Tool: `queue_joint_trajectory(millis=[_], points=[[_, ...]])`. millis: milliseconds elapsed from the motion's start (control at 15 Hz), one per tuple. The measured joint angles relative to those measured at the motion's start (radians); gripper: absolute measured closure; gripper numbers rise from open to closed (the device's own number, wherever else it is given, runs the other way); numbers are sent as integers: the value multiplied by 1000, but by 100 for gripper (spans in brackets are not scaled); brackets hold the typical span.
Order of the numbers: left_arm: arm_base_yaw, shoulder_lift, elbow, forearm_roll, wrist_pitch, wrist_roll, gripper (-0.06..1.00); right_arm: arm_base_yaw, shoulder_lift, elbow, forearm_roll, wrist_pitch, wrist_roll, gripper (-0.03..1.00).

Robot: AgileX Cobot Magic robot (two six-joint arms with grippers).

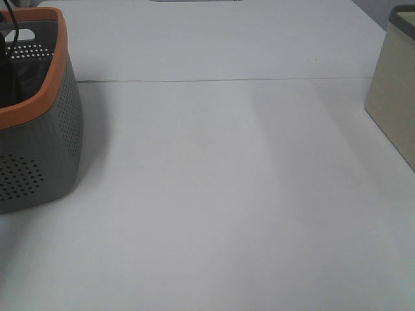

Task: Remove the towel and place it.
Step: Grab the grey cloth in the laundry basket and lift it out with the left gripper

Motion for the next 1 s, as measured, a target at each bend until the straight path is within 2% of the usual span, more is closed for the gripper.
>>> queue_joint_trajectory(millis=[200, 400, 867, 1000], points=[[0, -125, -3, -45, 4, -232, 94, 0, 0, 0, 0, 0, 0, 1], [0, -222, -3, -48, 6, -333, 94, 0, 0, 0, 0, 0, 0, 1], [0, -506, -4, -62, 8, -360, 94, 0, 0, 0, 0, 0, 0, 1], [0, -562, -4, -92, 8, -361, 94, 0, 0, 0, 0, 0, 0, 1]])
